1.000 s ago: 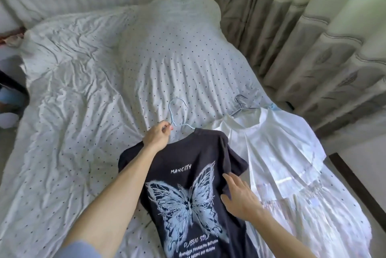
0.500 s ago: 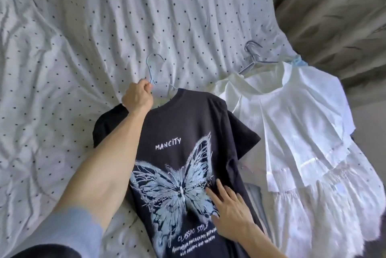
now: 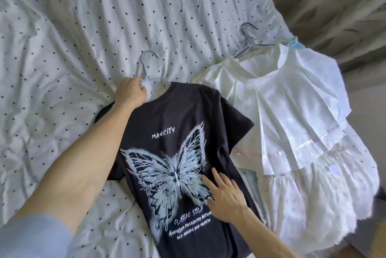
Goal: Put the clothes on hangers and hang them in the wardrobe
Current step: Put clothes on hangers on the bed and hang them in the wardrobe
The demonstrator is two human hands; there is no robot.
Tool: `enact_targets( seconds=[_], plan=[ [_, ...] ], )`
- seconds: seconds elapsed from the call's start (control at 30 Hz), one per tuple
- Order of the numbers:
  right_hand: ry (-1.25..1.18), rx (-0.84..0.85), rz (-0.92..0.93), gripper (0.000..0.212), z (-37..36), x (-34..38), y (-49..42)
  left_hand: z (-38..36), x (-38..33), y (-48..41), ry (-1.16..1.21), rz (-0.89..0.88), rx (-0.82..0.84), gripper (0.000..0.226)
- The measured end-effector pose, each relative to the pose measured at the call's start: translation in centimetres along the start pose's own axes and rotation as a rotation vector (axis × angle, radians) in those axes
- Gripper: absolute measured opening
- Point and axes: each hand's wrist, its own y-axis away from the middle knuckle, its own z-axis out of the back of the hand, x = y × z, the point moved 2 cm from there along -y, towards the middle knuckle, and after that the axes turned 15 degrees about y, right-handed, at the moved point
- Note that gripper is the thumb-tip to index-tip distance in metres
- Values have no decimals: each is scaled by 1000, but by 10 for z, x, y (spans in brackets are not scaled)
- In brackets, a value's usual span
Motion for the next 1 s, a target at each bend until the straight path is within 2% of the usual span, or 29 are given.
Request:
enact_targets(
  seconds=[0.1,0.27,0.4,0.57,0.67,0.8,1.0],
  plan=[
    [-82,-14,-34,66,6,-4,24,-1,-10,50,-87,-43,49,41],
    [-201,-118,-103,51,18,-30,95,-33,-50,181,-185,-132,320,48],
    [-305,-310,-186,41,25,-70,172,-65,-111,280,-276,-272,514,55],
    [-403,-529,-378,41,2,-128,293,-100,-213,383,-404,-558,588,59],
    [-510,-654,-521,37,-34,-159,374,-123,-280,441,-429,-740,605,58],
    [-634,-823,-824,38,-113,-194,501,-169,-370,540,-488,-1029,632,55],
    [-773,-995,-1289,35,-257,-198,680,-243,-476,730,-551,-1468,719,54]
  ],
)
